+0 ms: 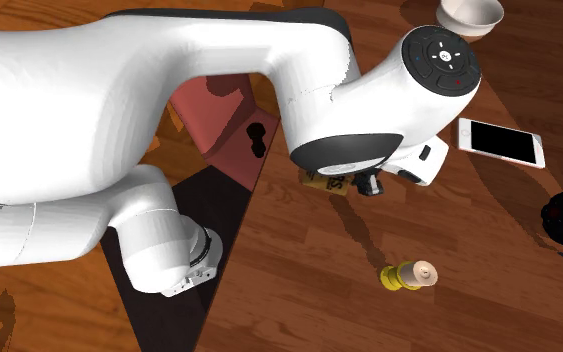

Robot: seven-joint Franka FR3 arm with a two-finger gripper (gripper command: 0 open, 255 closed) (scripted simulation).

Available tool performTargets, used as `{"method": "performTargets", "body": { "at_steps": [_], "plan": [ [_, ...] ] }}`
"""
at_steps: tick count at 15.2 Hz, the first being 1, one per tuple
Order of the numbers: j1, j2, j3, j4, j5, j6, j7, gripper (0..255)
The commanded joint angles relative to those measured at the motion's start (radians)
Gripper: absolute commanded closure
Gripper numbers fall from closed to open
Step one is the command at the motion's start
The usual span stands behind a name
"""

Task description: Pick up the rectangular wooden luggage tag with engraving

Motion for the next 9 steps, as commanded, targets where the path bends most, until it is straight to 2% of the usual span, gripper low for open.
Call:
{"method": "performTargets", "body": {
  "at_steps": [1, 4, 9],
  "plan": [
    [0.0, 0.0, 0.0, 0.0, 0.0, 0.0, 0.0, 255],
    [0.0, -0.001, 0.0, -0.002, 0.0, 0.0, 0.0, 255],
    [0.0, -0.011, 0.005, 0.058, -0.002, -0.069, 0.011, 255]
  ]
}}
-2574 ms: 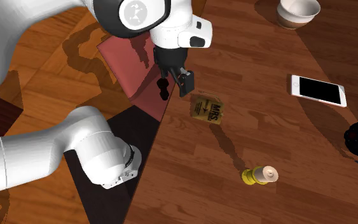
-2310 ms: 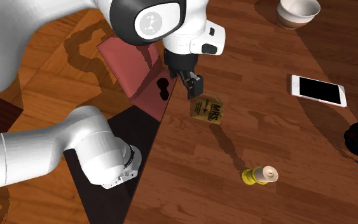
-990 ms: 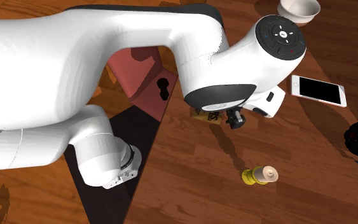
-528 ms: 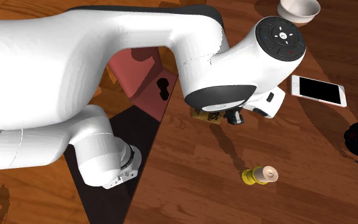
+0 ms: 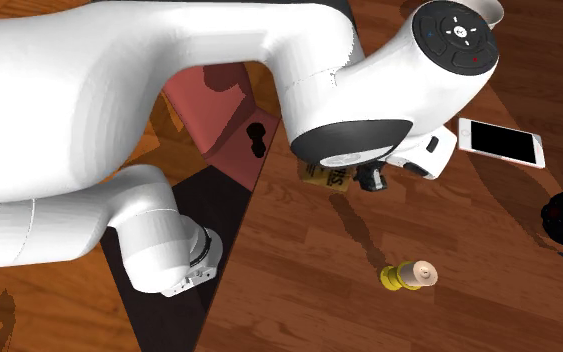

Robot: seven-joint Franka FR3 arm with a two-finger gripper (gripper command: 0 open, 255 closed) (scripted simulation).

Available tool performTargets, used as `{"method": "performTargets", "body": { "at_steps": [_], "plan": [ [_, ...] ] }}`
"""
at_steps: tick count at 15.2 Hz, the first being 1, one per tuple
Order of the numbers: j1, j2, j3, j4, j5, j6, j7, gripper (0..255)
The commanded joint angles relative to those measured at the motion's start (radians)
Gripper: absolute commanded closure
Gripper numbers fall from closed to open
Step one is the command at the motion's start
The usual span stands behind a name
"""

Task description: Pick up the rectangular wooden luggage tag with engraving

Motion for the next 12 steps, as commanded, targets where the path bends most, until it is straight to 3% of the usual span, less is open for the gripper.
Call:
{"method": "performTargets", "body": {
  "at_steps": [1, 12],
  "plan": [
    [0.0, -0.001, 0.001, 0.027, -0.001, -0.028, 0.003, 255],
    [0.003, -0.001, 0.007, 0.15, -0.001, -0.149, 0.02, 255]
  ]
}}
